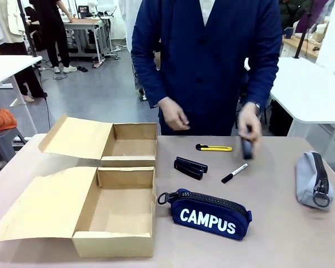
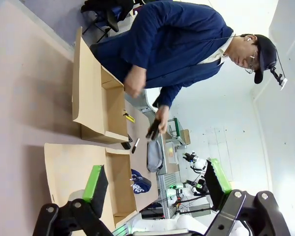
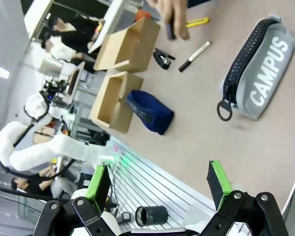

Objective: Place items inside the box.
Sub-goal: Pick up a Pencil pouch or Stapler and place it inside the Mailer Box closest to the robot.

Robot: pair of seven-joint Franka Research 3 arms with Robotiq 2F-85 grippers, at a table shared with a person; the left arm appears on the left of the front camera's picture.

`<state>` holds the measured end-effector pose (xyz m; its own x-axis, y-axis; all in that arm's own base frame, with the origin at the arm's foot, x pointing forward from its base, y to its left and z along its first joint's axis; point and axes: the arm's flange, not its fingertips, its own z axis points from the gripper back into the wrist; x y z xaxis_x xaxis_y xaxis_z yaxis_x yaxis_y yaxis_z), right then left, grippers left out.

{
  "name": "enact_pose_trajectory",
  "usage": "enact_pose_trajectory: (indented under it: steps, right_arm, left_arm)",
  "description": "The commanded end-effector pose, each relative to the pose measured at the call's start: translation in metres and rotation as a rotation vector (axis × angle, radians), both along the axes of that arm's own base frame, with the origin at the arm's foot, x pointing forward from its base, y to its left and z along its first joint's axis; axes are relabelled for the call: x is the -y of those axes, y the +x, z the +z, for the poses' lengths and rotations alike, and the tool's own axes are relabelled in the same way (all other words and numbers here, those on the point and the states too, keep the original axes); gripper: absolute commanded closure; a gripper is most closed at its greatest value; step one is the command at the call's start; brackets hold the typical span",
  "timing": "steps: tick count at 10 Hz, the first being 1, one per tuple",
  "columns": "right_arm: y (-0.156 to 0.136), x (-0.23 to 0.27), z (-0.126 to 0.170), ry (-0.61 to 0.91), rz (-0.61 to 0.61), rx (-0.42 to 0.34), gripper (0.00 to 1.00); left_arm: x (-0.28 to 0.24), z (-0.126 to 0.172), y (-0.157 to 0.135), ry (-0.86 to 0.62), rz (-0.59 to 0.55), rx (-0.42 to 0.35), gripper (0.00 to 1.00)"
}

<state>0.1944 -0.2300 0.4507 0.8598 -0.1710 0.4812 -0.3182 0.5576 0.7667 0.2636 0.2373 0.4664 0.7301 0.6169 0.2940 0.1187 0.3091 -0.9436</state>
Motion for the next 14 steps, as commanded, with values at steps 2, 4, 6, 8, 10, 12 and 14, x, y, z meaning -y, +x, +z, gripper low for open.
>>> enact_pose_trajectory:
  steps: [2,4,6,8,10,12,14]
  right_arm:
    - [0.005,-0.037,0.007,-0.090,0.030,0.062,0.00]
    - [0.021,-0.115,0.023,-0.286,0.178,0.108,0.00]
    - [0.035,-0.219,0.029,-0.459,0.451,0.198,0.00]
    - [0.046,-0.313,0.016,-0.551,0.765,0.219,0.00]
    - [0.037,-0.377,-0.026,-0.588,0.977,0.138,0.00]
    - [0.060,-0.370,0.043,-0.566,0.909,0.125,0.00]
    - [0.062,-0.402,0.017,-0.638,0.967,0.094,0.00]
  left_arm:
    - [-0.001,0.001,0.001,-0.002,-0.001,0.033,0.00]
    - [-0.001,0.001,0.001,-0.002,-0.001,0.033,0.00]
    - [-0.001,0.001,0.001,-0.002,-0.001,0.033,0.00]
    - [-0.001,0.001,0.001,-0.002,-0.001,0.033,0.00]
    - [-0.001,0.001,0.001,-0.002,-0.001,0.033,0.00]
    - [-0.001,0.001,0.001,-0.002,-0.001,0.033,0.00]
    - [-0.001,0.001,0.001,-0.002,-0.001,0.033,0.00]
